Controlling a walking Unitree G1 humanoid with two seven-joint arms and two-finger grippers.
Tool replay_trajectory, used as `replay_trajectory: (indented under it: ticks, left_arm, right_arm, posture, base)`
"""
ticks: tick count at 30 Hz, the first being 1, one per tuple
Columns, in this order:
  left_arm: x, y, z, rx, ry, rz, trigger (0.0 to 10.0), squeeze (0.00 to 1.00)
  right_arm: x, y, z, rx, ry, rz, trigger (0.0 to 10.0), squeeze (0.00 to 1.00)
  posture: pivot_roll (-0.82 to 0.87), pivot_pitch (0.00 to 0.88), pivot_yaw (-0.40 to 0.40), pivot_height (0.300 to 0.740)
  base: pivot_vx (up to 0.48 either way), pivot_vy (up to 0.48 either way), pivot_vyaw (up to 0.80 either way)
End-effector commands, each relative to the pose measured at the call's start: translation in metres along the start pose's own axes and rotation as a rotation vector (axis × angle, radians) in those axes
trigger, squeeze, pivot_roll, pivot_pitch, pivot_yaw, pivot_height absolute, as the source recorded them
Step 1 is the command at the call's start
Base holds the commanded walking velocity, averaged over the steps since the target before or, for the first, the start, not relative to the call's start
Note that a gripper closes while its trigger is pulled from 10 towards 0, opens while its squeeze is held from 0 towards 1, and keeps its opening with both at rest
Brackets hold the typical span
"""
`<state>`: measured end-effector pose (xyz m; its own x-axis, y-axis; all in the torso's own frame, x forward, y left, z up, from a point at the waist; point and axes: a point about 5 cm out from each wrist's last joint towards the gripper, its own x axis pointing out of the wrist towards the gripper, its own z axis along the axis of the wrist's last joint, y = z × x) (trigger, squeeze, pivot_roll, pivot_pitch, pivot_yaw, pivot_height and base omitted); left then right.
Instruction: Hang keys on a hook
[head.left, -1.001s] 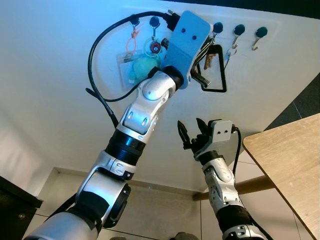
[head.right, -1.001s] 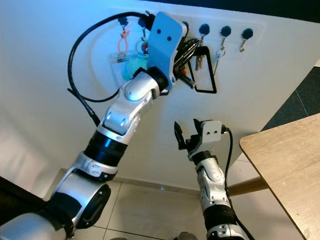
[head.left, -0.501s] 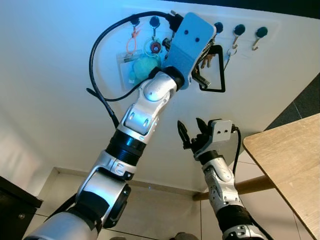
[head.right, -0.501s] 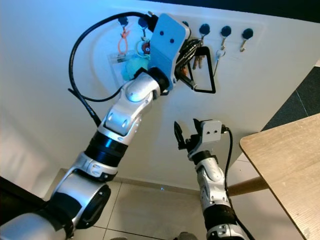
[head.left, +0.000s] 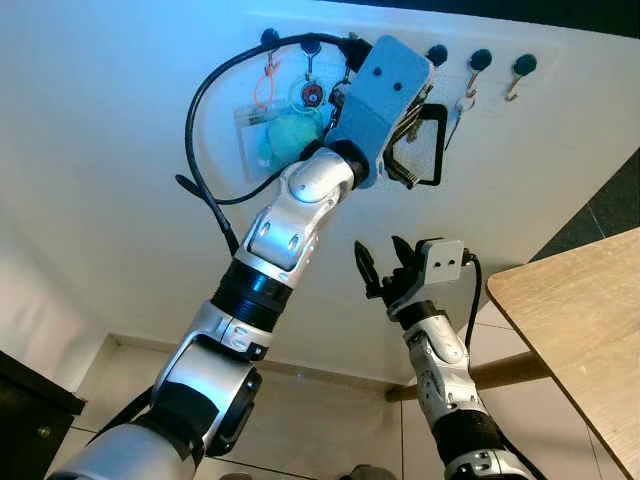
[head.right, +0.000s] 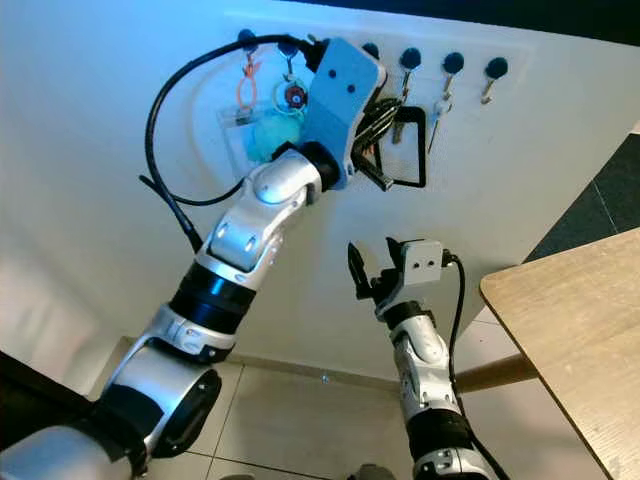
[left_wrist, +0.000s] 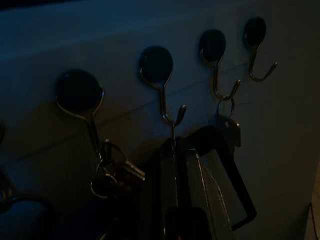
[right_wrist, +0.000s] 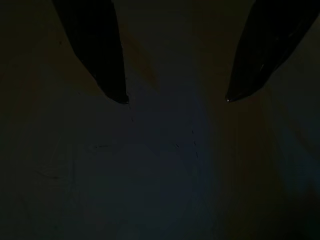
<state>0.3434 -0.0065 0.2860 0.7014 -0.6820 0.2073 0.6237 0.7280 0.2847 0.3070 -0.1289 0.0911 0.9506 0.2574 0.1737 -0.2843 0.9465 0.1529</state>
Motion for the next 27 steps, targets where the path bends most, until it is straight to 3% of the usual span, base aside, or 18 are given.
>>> replay_trajectory:
  ticks: [1, 14, 15, 16, 17, 18, 27]
  left_arm:
    - [-0.002, 0.002, -0.002, -0.011, 0.014, -0.006, 10.0, 0.0]
    - [-0.004, -0.005, 0.001, -0.06, 0.008, -0.071, 10.0, 0.0]
    - [-0.004, -0.005, 0.002, -0.068, 0.0, -0.069, 10.0, 0.13]
    - [-0.004, -0.003, 0.004, -0.081, -0.014, -0.064, 10.0, 0.54]
    - [-0.004, -0.002, 0.007, -0.092, -0.03, -0.056, 10.0, 0.86]
    - [-0.004, -0.001, 0.01, -0.11, -0.049, -0.055, 10.0, 1.0]
    - [-0.004, 0.0, 0.013, -0.125, -0.062, -0.056, 10.0, 1.0]
  right_arm:
    - [-0.003, 0.0, -0.002, 0.007, 0.015, -0.006, 10.0, 0.0]
    - [-0.003, 0.0, -0.002, 0.009, 0.013, -0.006, 10.0, 0.0]
    - [-0.002, 0.0, -0.002, 0.009, 0.011, -0.005, 10.0, 0.0]
    - [-0.002, 0.0, -0.002, 0.009, 0.01, -0.005, 10.0, 0.0]
    - [-0.002, 0.0, -0.002, 0.01, 0.01, -0.005, 10.0, 0.0]
    - [-0.002, 0.0, -0.002, 0.011, 0.008, -0.004, 10.0, 0.0]
    - [-0.001, 0.002, 0.002, 0.018, -0.014, 0.006, 10.0, 0.0]
  posture:
    - [0.08, 0.067, -0.04, 0.74]
    - [0.09, 0.061, -0.039, 0.74]
    - [0.09, 0.061, -0.039, 0.74]
    - [0.09, 0.062, -0.039, 0.74]
    - [0.09, 0.062, -0.039, 0.74]
    - [0.09, 0.062, -0.039, 0.74]
    - [0.09, 0.063, -0.04, 0.74]
  base:
    - [0.0, 0.0, 0.0]
    - [0.0, 0.0, 0.0]
    - [0.0, 0.0, 0.0]
    - [0.0, 0.0, 0.0]
    - [0.0, 0.0, 0.0]
    - [0.0, 0.0, 0.0]
    - [0.0, 0.0, 0.0]
